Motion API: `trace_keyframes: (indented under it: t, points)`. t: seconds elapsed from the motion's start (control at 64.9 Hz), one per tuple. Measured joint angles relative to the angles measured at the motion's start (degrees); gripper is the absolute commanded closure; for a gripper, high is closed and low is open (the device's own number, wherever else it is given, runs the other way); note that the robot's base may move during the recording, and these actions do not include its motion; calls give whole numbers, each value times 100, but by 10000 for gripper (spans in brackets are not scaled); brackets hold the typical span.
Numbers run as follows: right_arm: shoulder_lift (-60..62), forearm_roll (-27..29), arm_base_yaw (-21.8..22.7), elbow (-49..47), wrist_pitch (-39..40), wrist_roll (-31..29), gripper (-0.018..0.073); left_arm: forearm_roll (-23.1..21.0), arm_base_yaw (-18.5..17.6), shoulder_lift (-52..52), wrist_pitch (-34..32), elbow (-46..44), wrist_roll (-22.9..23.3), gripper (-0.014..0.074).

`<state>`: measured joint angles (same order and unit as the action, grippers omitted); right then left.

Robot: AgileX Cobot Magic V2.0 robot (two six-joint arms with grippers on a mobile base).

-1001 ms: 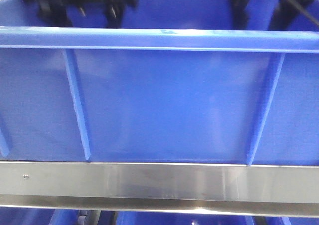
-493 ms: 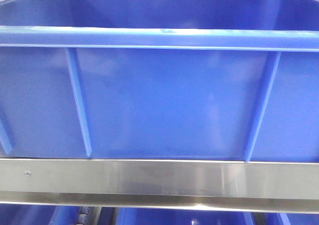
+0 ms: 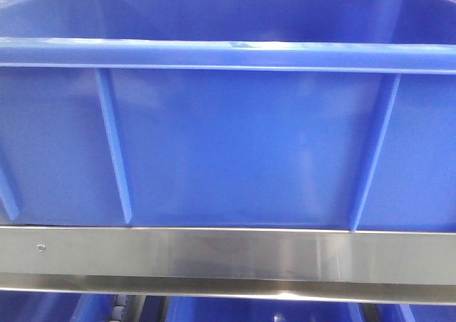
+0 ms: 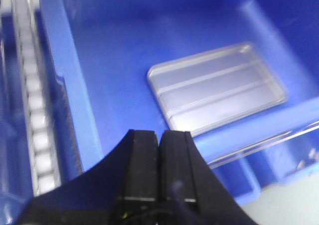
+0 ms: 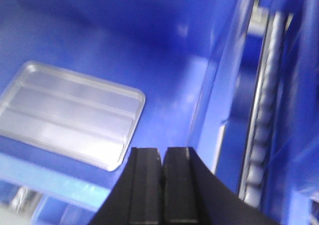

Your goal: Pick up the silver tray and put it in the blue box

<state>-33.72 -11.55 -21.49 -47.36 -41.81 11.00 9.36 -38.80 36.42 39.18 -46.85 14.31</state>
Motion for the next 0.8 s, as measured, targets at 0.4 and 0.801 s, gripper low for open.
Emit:
trace_keyframes:
  t: [0.4,0.801]
  points:
    - [2008,-21,0,1596,923,-194,502,0,-83,-2208,-196,911,-944,691]
    - [2112,-21,0,1757,1191,-203,502,-219,-83,-2403,-92,952,-1048,692]
